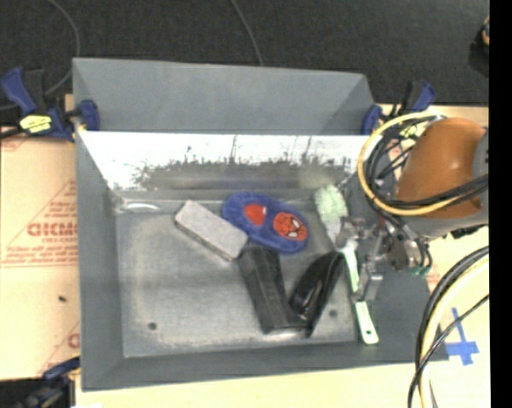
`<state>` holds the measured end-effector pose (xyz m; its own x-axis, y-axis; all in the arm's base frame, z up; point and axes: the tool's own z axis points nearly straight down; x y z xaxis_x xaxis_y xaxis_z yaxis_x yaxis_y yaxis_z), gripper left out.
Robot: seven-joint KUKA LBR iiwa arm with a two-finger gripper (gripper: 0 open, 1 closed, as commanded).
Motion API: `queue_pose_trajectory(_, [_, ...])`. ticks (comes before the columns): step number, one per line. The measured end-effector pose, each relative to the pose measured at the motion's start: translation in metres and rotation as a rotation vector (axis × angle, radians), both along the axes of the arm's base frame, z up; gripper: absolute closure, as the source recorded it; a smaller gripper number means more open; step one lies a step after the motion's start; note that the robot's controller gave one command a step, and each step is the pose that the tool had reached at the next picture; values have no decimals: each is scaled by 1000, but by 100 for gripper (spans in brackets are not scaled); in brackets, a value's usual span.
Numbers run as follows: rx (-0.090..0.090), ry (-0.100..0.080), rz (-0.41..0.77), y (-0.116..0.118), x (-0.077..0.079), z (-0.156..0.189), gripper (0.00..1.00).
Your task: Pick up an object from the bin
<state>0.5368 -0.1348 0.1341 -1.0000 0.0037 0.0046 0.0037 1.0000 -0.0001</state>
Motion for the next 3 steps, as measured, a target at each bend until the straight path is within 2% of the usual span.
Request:
queue_pose_trajectory(1, [-2, -8, 5, 1, 2, 4, 0])
queue_pose_trajectory(2, [0, -8, 340, 44, -4, -62, 0])
queue_pose_trajectory(3, [-3, -13, 390, 45, 2, -33, 0])
